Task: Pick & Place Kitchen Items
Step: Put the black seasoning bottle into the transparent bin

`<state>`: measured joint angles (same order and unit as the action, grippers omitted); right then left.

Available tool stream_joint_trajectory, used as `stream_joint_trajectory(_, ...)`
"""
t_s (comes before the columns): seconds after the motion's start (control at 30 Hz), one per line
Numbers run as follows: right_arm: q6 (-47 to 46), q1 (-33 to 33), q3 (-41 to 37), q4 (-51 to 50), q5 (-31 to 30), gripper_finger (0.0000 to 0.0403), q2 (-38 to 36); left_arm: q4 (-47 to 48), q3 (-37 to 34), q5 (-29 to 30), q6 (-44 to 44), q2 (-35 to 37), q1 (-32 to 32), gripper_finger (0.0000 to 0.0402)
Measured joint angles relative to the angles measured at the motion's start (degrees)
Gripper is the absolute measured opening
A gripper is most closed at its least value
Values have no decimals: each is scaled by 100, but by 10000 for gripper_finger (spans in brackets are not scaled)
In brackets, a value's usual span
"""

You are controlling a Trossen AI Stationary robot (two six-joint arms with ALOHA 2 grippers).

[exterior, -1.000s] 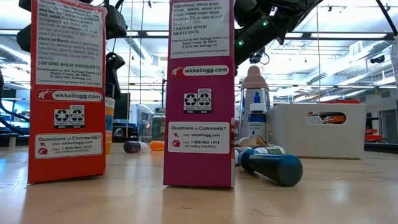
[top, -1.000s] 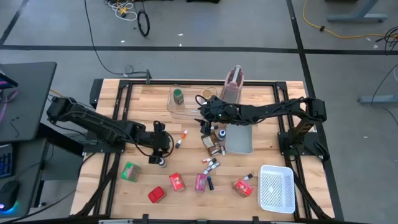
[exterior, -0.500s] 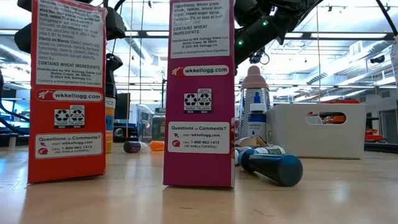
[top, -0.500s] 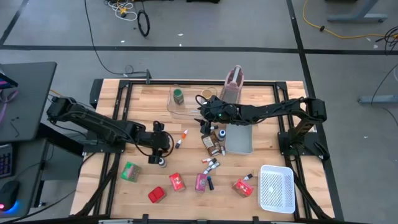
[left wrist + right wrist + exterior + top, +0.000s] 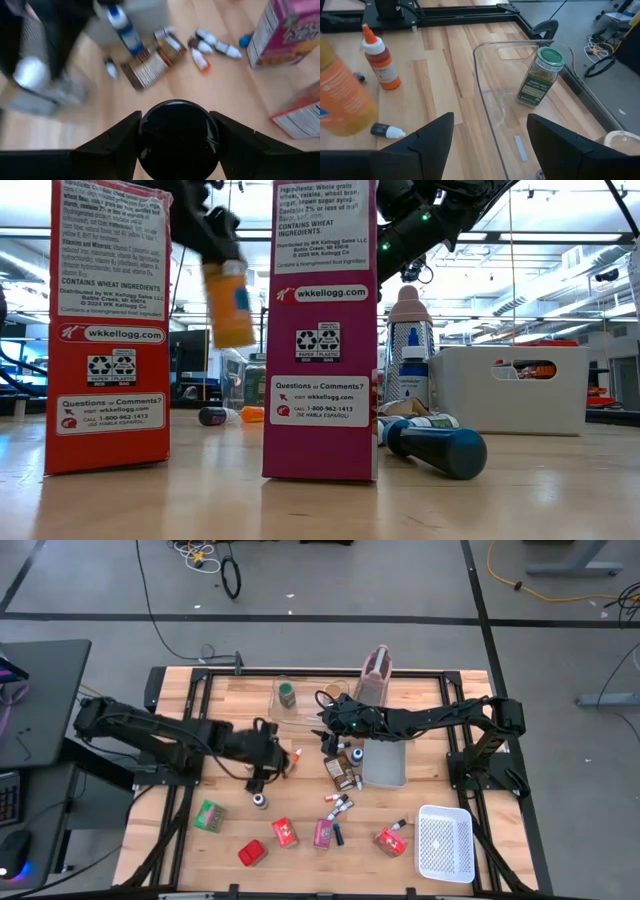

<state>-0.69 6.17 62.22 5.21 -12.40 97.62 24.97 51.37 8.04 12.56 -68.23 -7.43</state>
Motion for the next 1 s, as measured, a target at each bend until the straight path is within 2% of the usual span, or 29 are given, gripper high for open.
stream_joint_trajectory(0.17,-55,-1,0,-2,-4,263,0,-8,232,-111,565,0,815,217)
stream_joint_trajectory(0.37,-55,0,0,-2,-9,263,0,-3,230,-291,835,-42,1974,232)
stream_joint_trajectory(0.57,-37,0,0,-2,-20,263,0,-329,221,-1418,891,-185,2951,218)
stream_joint_trajectory(0.7,-35,0,0,18,-20,263,2,-342,211,-1526,898,-397,3405,227)
stream_joint_trajectory(0.87,-35,0,0,18,-19,263,2,-350,213,-1699,783,-998,3713,230)
stream_joint_trajectory(1.0,-32,0,0,18,-19,263,2,-411,211,-1461,865,-1493,3754,219)
